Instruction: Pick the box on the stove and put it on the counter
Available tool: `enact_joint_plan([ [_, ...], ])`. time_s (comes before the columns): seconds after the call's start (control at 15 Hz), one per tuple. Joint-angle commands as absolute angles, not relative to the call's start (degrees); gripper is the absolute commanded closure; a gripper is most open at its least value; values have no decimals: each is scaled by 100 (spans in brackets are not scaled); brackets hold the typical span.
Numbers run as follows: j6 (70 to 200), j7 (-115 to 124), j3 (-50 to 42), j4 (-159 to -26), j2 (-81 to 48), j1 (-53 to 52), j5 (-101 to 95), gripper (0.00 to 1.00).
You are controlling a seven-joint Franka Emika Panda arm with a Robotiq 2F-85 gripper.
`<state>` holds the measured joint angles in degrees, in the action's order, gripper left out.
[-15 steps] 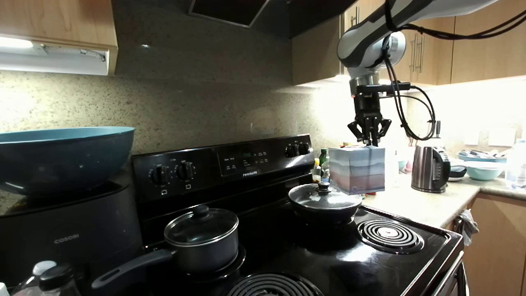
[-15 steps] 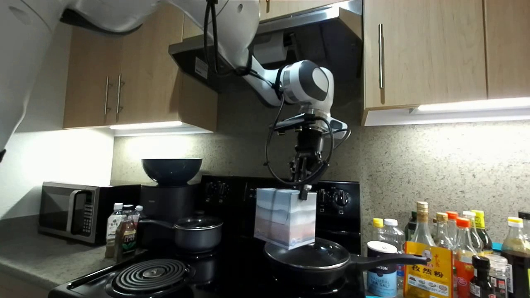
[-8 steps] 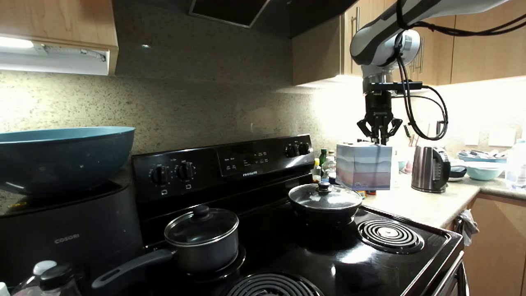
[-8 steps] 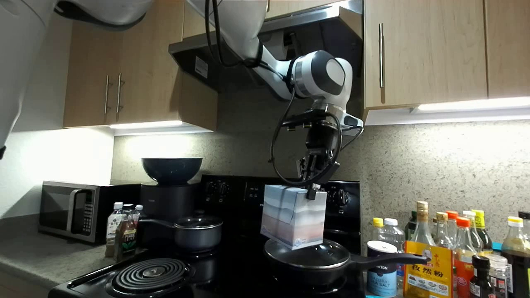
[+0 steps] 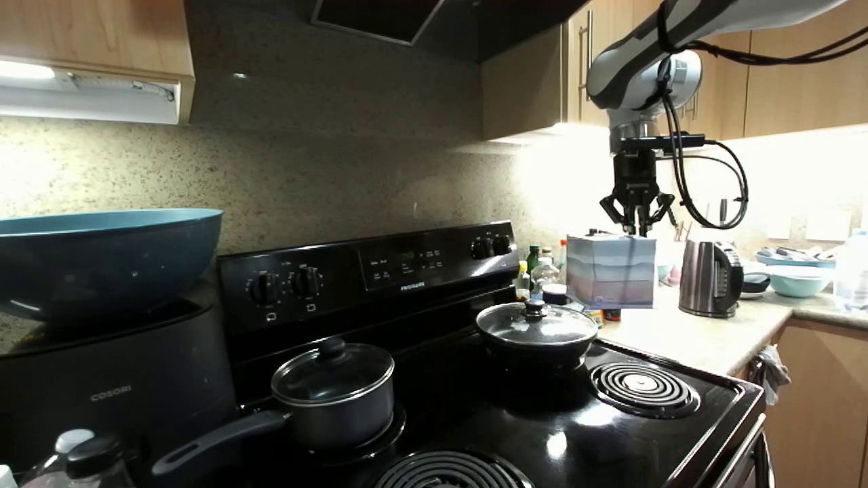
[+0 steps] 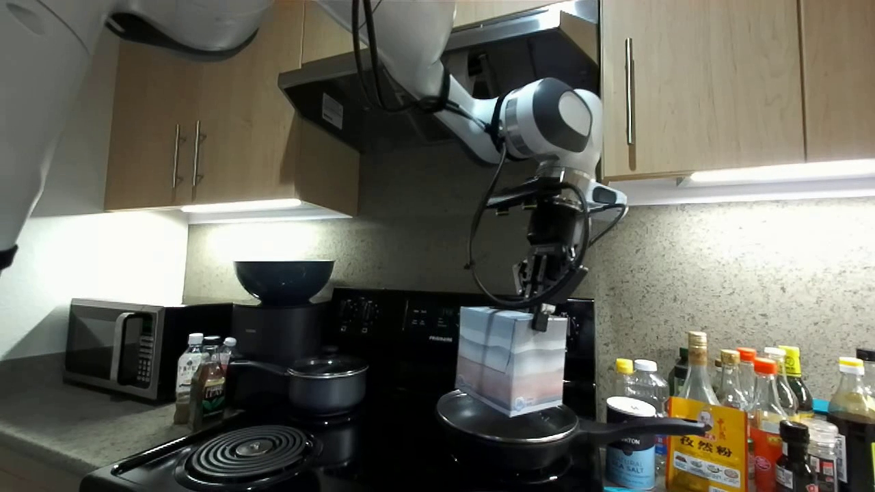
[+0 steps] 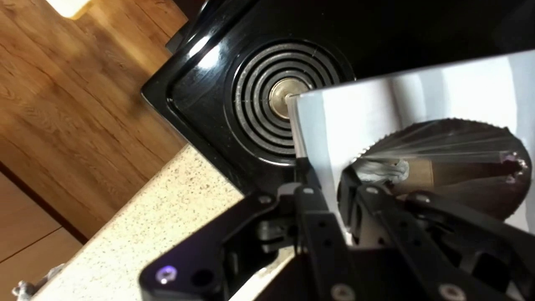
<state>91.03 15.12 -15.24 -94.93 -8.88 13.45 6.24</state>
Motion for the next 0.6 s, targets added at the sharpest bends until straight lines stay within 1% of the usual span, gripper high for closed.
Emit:
enact_joint_plan([
  [0.0, 8976, 1704, -1818, -8989, -1249, 1785, 838, 96],
  [0.27, 8908, 2023, -2157, -8534, -1652, 2307, 1141, 96],
  [0.53, 8733, 2558, -2296, -8163, -2048, 2725, 1731, 96],
])
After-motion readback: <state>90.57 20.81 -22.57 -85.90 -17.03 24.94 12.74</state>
